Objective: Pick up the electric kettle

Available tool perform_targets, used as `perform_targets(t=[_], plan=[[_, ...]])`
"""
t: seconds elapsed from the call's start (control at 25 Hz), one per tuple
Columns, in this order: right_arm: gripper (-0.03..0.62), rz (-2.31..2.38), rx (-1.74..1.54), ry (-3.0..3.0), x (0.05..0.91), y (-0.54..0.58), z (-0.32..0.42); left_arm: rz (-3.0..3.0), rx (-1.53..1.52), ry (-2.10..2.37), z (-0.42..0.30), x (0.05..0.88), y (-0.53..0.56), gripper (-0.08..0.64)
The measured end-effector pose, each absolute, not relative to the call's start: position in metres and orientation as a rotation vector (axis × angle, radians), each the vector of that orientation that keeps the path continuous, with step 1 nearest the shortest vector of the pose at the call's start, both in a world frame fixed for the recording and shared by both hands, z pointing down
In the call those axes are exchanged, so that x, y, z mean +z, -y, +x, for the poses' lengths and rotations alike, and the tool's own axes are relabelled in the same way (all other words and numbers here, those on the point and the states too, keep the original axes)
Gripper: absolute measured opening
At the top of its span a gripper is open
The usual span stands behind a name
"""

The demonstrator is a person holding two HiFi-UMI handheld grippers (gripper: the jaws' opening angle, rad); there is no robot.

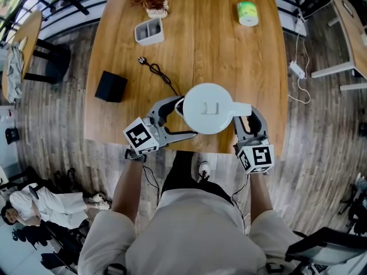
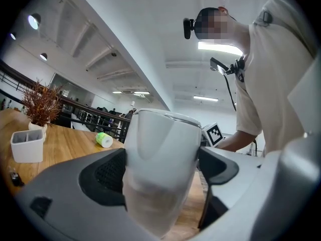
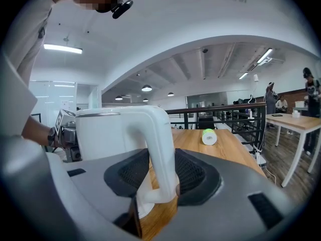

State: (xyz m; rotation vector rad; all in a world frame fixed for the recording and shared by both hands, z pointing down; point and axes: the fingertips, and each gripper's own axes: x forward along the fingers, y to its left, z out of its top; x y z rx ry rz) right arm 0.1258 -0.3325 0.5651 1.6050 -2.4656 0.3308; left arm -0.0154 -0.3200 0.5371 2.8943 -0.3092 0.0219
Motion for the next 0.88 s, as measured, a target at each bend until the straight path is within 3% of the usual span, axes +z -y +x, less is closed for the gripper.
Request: perform_targets(t=[0.88], plan=[[0.158, 1.627, 0.228, 2.55, 0.502, 0.329, 0.127, 2.95, -0.071, 0.335, -0.015, 0.482, 0.316, 0.451]])
